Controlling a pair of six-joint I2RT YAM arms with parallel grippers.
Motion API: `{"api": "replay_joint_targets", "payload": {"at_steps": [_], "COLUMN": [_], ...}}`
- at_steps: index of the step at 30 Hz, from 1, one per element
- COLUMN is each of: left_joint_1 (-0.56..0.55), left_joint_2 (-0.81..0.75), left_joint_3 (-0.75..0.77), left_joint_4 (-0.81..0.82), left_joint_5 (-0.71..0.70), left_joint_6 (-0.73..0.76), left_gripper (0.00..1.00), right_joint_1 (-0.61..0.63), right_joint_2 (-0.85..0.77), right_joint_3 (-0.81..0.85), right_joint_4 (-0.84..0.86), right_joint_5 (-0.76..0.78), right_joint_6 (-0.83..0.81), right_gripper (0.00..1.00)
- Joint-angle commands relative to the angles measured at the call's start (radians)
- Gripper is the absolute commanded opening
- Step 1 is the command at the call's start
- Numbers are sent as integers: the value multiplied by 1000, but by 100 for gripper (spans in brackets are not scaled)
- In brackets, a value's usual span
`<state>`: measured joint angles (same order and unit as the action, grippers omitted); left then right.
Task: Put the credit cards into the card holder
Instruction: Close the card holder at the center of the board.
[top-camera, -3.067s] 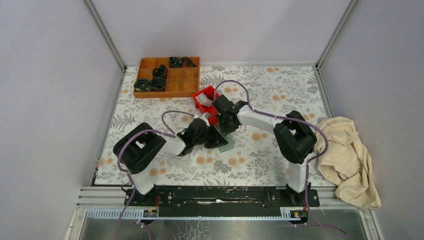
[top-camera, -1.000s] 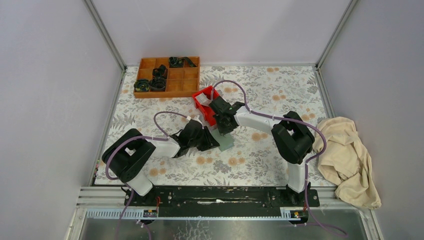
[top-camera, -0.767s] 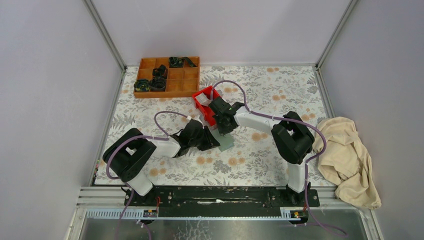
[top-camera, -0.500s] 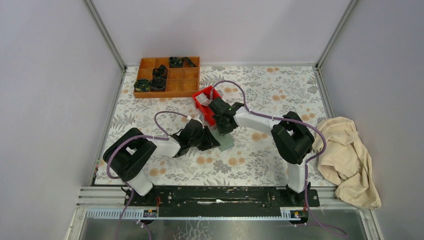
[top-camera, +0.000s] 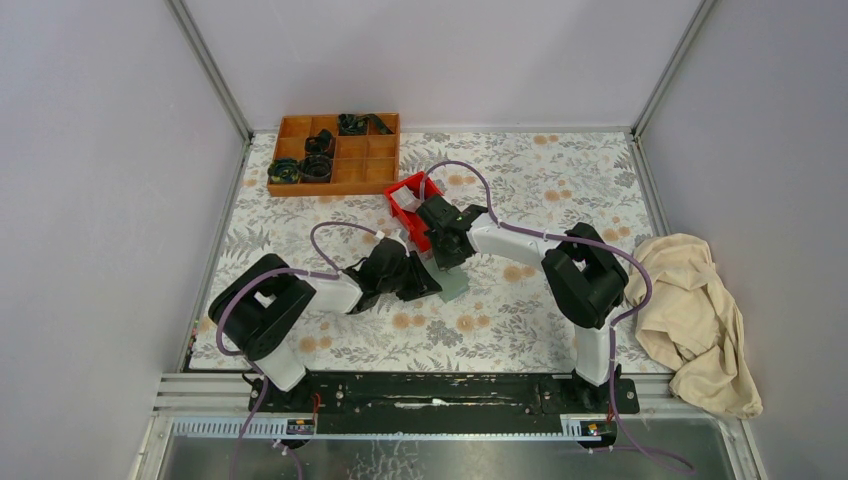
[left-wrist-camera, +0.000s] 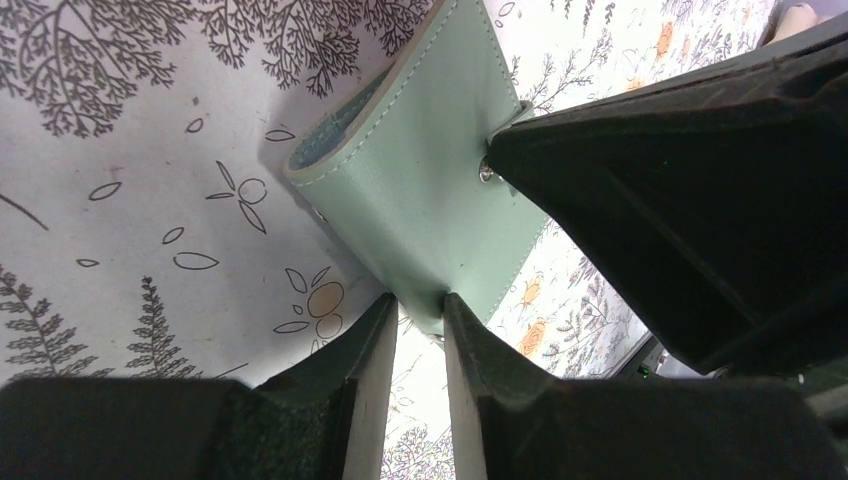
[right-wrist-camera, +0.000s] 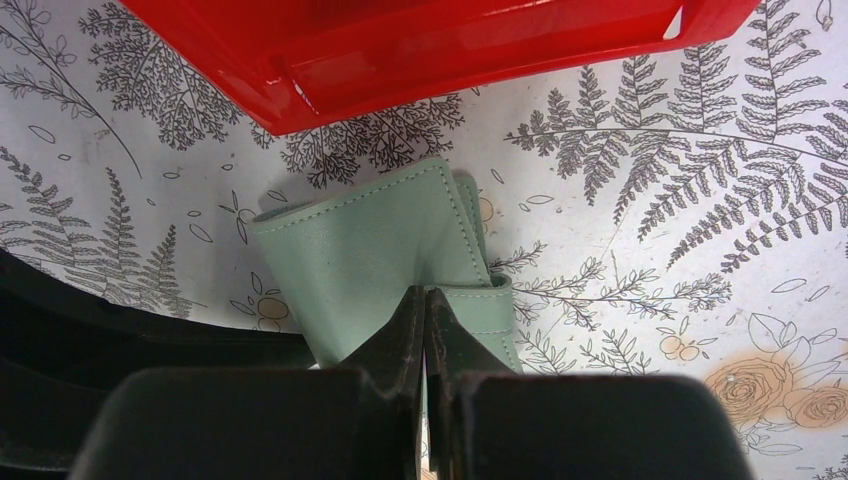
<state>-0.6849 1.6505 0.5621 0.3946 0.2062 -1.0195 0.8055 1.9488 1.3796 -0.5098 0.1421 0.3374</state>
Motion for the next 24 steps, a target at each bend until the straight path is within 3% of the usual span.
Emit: {"api": "replay_joint_targets", "payload": {"at_steps": [1, 24], "left_joint_1": [-5, -7], "left_joint_2": [55, 52], "left_joint_3": [4, -2], "left_joint_4": [-52, -56], "left_joint_5": [-58, -72], "left_joint_6": [17, 2], "left_gripper": [32, 32], "right_joint_1": [43, 65], "right_joint_2": [23, -22], "right_joint_3": [13, -157], "right_joint_4": [-13, 73], "right_joint_5": [-60, -68], "right_joint_6": [23, 81], "right_gripper": [0, 0]}}
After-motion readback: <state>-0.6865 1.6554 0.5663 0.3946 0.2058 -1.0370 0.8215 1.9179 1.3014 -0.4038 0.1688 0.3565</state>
